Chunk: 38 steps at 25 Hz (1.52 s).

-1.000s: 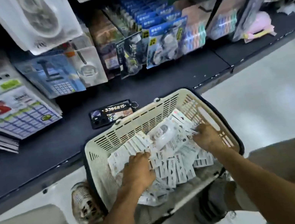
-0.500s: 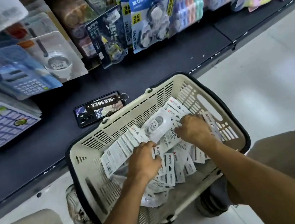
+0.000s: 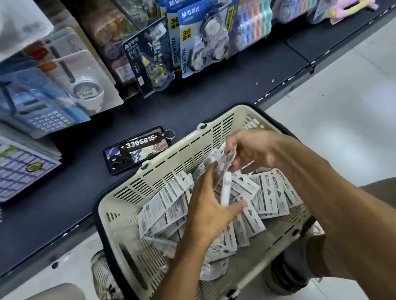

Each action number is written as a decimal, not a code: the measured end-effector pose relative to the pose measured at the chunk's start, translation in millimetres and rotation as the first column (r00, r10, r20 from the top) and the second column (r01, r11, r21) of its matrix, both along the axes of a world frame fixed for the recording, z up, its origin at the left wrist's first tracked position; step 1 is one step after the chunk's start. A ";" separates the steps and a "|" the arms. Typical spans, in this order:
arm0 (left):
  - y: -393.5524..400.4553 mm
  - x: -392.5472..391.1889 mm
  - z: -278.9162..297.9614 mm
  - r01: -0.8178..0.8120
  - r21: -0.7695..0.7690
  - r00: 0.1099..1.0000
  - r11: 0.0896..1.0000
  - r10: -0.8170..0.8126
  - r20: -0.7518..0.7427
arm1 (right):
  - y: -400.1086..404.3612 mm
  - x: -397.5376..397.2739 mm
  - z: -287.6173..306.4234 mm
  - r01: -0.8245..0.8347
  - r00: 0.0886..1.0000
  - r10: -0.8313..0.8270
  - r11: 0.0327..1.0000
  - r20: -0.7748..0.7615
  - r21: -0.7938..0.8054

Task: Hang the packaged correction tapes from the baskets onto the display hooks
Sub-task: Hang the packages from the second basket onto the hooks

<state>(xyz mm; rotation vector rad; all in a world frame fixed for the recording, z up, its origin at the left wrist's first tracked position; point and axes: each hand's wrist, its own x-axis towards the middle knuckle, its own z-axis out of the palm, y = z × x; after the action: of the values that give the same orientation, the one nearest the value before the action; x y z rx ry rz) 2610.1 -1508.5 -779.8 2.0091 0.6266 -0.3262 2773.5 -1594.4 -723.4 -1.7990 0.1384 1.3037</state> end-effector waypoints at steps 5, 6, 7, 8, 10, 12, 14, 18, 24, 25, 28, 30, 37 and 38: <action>30.3 19.5 8.0 -0.493 -0.413 0.834 0.766 0.551 0.028 | 4.0 -11.8 1.3 0.310 0.945 -0.327 0.887 -0.007 0.342; 37.3 19.4 10.0 -0.514 -0.486 0.806 0.707 0.591 0.007 | 1.1 -17.3 -3.4 0.311 0.921 -0.366 0.896 0.131 0.315; 41.9 18.0 11.2 -0.515 -0.543 0.792 0.663 0.610 -0.005 | -2.2 -23.3 -8.7 0.268 0.918 -0.330 0.925 0.221 0.270; 43.8 16.2 12.6 -0.508 -0.586 0.786 0.631 0.618 -0.016 | -3.7 -30.0 -14.1 0.179 0.951 -0.234 0.949 0.200 0.261; 44.5 11.6 11.2 -0.512 -0.630 0.785 0.584 0.615 -0.068 | 1.7 -46.0 -17.8 -0.021 1.000 0.016 0.950 0.019 0.313; 49.6 6.6 9.4 -0.548 -0.652 0.769 0.524 0.622 -0.148 | 8.2 -53.8 -25.1 -0.088 0.992 0.114 0.926 -0.048 0.368; 60.3 1.9 9.2 -0.572 -0.641 0.756 0.512 0.632 -0.169 | 7.8 -52.5 -30.1 -0.035 0.997 0.054 0.944 -0.048 0.328; 67.7 -4.3 6.6 -0.602 -0.454 0.767 0.657 0.634 -0.101 | -26.3 -54.1 -65.8 -0.173 0.910 0.266 0.941 0.319 -0.291; 95.1 -10.0 19.3 -0.674 -0.355 0.637 0.648 0.753 0.164 | -14.0 -81.4 -90.8 -0.133 0.897 0.175 0.983 0.405 -0.129; 98.9 -12.6 23.6 -0.655 -0.226 0.675 0.722 0.692 0.256 | -6.4 -83.6 -90.5 -0.176 0.854 0.214 0.977 0.475 -0.124; 96.9 -23.8 36.4 -0.546 0.185 0.792 0.817 0.431 0.432 | 16.8 -93.8 -89.7 -0.155 0.913 0.153 0.988 0.377 -0.026; 98.4 -31.2 40.1 -0.565 0.234 0.774 0.791 0.410 0.483 | 33.0 -99.5 -92.0 0.017 0.975 -0.017 1.000 0.220 0.002; 107.9 -53.9 36.2 -0.590 0.201 0.766 0.782 0.464 0.445 | 75.8 -116.9 -107.3 0.302 0.953 -0.303 0.952 -0.009 -0.054; 107.7 -55.9 34.4 -0.582 0.198 0.773 0.789 0.462 0.434 | 78.6 -116.1 -109.1 0.259 0.965 -0.254 0.963 0.069 -0.079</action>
<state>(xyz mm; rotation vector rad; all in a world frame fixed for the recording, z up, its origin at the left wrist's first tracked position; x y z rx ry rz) 2554.2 -1400.8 -745.4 2.0145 1.0198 0.5224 2657.5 -1515.8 -832.5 -1.8212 0.3889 1.0744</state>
